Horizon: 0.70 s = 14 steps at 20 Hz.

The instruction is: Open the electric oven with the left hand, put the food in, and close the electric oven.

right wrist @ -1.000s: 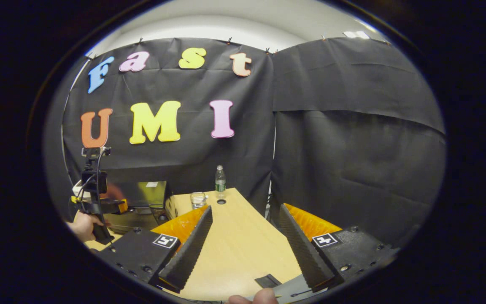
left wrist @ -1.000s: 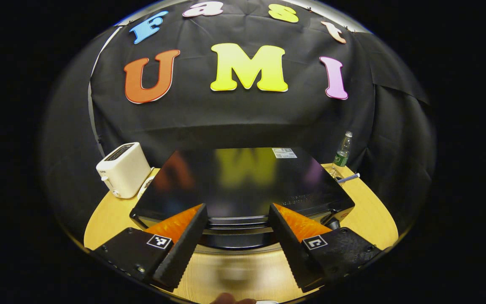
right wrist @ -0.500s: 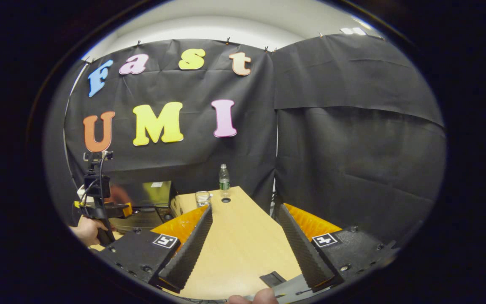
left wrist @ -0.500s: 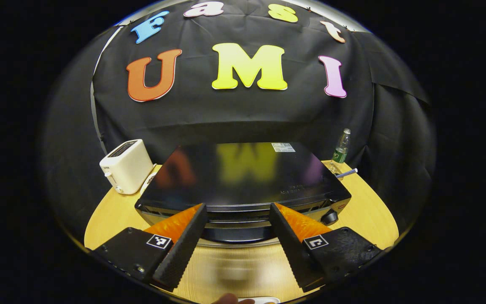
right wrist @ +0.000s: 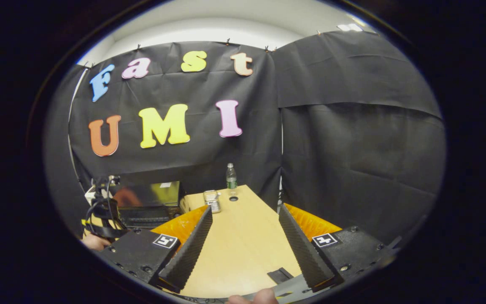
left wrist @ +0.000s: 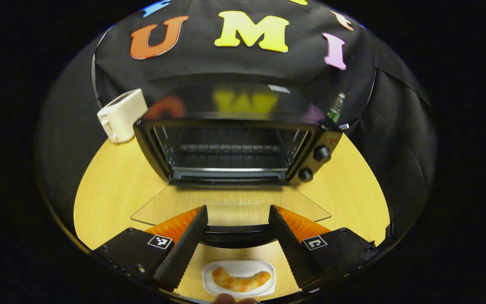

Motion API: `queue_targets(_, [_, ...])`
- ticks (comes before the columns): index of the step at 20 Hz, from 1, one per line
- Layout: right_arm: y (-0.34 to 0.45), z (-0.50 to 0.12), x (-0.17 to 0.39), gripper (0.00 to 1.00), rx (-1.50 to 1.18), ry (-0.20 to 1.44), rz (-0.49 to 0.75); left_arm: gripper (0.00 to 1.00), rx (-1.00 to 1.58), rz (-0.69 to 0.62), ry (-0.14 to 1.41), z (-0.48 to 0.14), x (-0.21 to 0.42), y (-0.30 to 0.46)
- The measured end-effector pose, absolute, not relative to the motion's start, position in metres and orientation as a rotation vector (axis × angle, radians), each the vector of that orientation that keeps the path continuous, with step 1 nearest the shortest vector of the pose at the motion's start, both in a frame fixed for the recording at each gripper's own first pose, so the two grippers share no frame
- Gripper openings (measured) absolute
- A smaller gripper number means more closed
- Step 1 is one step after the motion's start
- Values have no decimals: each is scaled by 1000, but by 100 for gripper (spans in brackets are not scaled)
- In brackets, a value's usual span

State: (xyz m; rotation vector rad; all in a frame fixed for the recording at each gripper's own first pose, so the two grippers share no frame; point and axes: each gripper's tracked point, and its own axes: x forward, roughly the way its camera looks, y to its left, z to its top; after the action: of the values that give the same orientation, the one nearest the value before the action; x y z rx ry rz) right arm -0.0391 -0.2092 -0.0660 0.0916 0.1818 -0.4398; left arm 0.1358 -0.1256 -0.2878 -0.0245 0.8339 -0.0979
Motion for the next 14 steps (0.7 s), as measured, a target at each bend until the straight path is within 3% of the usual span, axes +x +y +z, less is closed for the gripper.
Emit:
queue_targets(10, [-208, -74, -41, 98, 69, 205, -392, 95, -99, -87, 1029, -344, 115, -120])
queue_targets(14, [-210, -82, -33, 98, 84, 226, -369, 96, -79, -73, 1036, -352, 117, -117])
